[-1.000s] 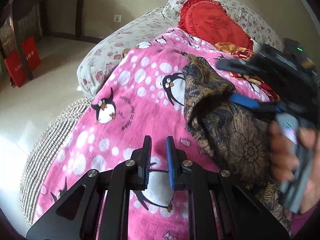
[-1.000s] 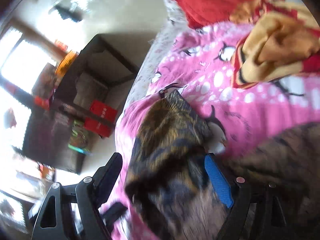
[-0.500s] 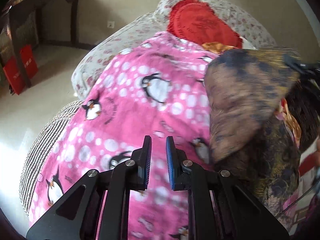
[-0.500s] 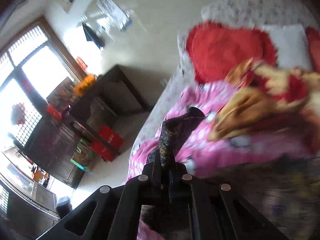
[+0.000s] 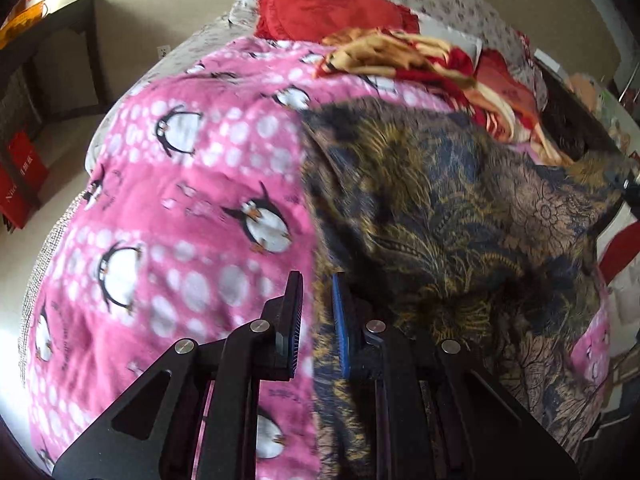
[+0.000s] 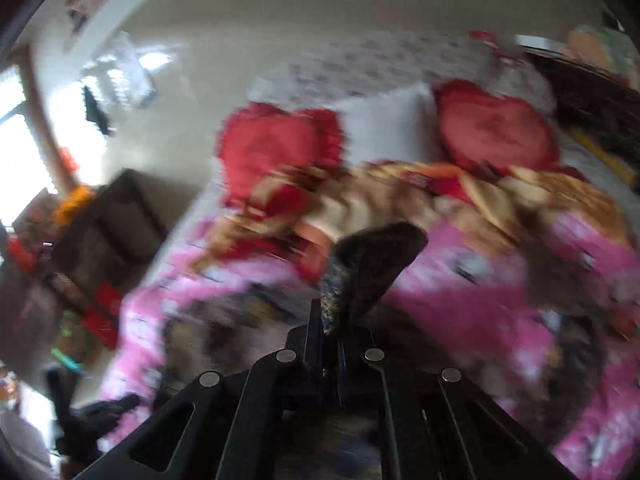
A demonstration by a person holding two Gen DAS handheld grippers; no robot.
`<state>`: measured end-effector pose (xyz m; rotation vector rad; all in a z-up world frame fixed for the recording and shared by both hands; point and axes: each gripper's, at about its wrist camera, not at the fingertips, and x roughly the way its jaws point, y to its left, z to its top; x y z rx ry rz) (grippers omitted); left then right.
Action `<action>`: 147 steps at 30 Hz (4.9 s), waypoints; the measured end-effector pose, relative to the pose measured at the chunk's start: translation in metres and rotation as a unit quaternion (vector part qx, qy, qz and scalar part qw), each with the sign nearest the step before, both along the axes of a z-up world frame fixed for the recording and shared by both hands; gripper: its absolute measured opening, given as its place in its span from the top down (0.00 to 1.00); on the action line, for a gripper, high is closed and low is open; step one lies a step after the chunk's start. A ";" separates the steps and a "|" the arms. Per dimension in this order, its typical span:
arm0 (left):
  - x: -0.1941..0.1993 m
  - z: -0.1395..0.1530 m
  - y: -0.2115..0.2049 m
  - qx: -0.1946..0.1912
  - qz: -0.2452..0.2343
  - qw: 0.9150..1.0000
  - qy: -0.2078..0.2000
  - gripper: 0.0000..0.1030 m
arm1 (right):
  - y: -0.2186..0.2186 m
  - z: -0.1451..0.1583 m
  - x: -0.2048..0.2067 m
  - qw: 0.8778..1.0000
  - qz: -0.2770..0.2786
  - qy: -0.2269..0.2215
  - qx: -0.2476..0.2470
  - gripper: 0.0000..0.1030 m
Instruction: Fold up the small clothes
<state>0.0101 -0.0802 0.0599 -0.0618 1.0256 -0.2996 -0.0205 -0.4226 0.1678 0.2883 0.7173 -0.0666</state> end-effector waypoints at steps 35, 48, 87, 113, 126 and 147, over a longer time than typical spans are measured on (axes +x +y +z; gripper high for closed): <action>0.021 -0.018 -0.040 0.058 0.002 0.998 -0.012 0.79 | -0.056 -0.065 -0.022 0.998 -0.028 0.040 0.027 0.57; 0.009 0.001 -0.061 0.058 -0.009 0.998 -0.023 0.79 | -0.104 -0.086 -0.041 0.993 -0.034 0.091 -0.070 0.52; 0.002 -0.020 -0.058 0.062 -0.023 0.998 -0.001 0.79 | -0.097 -0.052 -0.032 0.998 -0.042 0.015 0.041 0.62; -0.006 -0.004 -0.048 0.061 -0.020 0.998 -0.013 0.79 | -0.080 -0.069 -0.078 0.996 -0.080 0.049 0.010 0.68; -0.001 -0.004 -0.062 0.075 -0.037 0.996 -0.018 0.77 | -0.102 -0.067 -0.072 0.997 -0.066 0.031 0.026 0.47; -0.003 -0.010 -0.065 0.065 -0.036 0.997 -0.003 0.77 | -0.249 -0.069 -0.027 0.962 -0.198 -0.049 0.180 0.98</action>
